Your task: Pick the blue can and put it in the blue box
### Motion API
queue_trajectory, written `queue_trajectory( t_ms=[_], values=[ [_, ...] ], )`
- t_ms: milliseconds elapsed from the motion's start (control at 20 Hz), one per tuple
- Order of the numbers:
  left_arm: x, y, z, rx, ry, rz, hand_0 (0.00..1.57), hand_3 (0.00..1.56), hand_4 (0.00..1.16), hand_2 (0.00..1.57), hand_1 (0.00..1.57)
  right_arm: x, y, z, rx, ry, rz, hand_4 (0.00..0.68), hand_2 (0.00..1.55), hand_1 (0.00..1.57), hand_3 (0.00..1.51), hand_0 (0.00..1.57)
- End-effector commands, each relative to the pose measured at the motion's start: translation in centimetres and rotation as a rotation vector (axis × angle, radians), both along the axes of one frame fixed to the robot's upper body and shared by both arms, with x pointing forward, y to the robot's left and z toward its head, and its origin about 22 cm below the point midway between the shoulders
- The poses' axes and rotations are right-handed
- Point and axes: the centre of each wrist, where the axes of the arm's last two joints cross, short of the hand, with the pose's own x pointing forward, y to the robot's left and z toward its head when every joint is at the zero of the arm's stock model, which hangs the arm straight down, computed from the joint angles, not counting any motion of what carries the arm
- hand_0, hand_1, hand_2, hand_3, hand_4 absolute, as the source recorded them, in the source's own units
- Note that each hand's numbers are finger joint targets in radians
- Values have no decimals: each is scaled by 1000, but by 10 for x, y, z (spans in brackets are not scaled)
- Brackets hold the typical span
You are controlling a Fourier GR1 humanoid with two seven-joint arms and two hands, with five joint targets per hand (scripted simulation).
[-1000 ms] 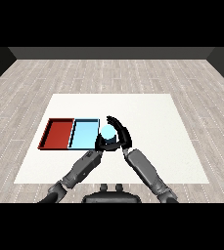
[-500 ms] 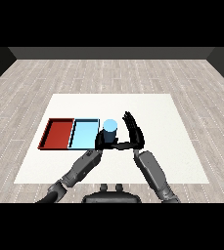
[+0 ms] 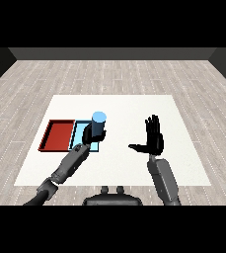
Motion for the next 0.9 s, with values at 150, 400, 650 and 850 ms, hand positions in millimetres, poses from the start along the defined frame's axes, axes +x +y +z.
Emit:
queue_trajectory(
  t_ms=[150, 400, 650, 850],
  values=[
    [24, 75, 13, 197, 101, 159, 1571, 1514, 1148, 1571, 1571, -4, -26, -8, 31, 24, -44, 0, 0, 0, 0, 0],
    [29, 90, -5, 395, 276, 235, 1571, 1480, 1027, 1565, 1571, 3, -34, -20, 47, 30, -52, 0, 0, 0, 0, 0],
    [39, 89, -19, 527, 515, 322, 1437, 1181, 940, 1353, 1437, -8, -9, -37, 65, 50, -46, 0, 0, 0, 0, 0],
    [23, 89, -49, 598, 739, 338, 953, 444, 884, 847, 953, 7, -37, -32, 66, 52, -61, 0, 0, 0, 0, 0]
  ],
)
